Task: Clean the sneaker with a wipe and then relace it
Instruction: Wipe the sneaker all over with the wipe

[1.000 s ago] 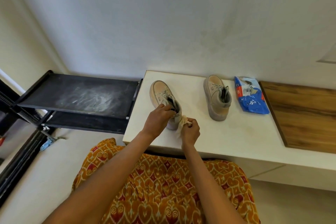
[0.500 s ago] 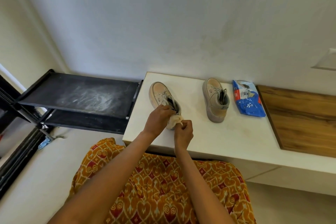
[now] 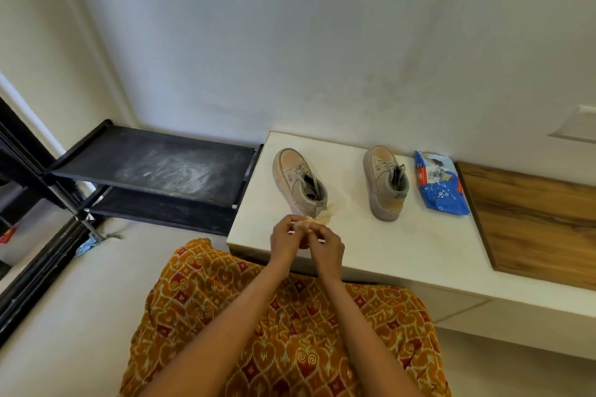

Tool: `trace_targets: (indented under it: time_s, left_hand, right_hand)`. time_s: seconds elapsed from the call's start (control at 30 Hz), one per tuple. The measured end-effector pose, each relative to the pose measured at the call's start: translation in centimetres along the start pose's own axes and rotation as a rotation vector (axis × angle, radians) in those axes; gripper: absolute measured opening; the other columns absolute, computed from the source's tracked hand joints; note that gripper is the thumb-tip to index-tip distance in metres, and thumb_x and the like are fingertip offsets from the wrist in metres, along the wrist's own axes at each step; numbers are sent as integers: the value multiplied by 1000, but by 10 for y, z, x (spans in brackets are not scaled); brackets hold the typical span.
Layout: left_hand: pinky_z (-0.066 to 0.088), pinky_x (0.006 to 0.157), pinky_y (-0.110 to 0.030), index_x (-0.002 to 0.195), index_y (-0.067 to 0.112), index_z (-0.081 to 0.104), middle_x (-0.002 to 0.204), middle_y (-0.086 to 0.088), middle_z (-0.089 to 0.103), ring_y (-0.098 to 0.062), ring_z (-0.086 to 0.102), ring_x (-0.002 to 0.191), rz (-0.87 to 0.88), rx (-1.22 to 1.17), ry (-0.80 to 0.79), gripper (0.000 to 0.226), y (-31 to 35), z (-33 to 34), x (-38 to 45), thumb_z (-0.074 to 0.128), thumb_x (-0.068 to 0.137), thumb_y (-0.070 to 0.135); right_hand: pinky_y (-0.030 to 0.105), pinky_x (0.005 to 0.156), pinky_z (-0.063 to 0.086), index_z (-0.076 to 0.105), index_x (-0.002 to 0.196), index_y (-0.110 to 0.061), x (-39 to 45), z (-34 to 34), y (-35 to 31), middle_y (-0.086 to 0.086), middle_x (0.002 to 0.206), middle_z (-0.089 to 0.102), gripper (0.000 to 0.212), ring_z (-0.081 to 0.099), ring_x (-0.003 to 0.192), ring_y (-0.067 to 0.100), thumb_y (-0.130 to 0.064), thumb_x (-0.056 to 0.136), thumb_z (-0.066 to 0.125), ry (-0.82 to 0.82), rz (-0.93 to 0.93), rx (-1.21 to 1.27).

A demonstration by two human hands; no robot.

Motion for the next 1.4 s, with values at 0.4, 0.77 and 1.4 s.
trace_targets:
  time_s: [0.4, 0.77, 1.4]
  left_hand:
    - [57, 75, -29, 110, 8, 63, 108, -9, 65, -23, 63, 99, -198, -444, 295, 24, 8, 5, 36, 65, 86, 12]
    - [52, 77, -23, 85, 17, 66, 92, -5, 68, -19, 63, 92, -34, -293, 303, 2, -8, 34, 22, 65, 86, 16]
    - [52, 66, -16, 95, 8, 67, 98, -7, 68, -18, 64, 92, -130, -301, 473, 10, 14, 25, 35, 63, 87, 14]
  right_hand:
    - [24, 82, 43, 60, 123, -8, 64, -24, -46, 9, 120, 64, 34, 60, 108, 25, -23, 93, 55, -72, -55, -276]
    - [26, 88, 46, 60, 125, -10, 62, -20, -32, 8, 120, 65, 35, 62, 108, 22, -22, 93, 55, 15, -58, -231]
    - [43, 106, 34, 54, 131, -27, 60, -17, -19, 0, 152, 32, 41, 13, 145, 22, -43, 94, 49, 70, -113, -465]
Point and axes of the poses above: each hand's wrist, its own x-axis towards the middle knuckle, its own z-axis out of the palm, y = z × x, the point moved 1 cm from there along x, towards the middle knuckle
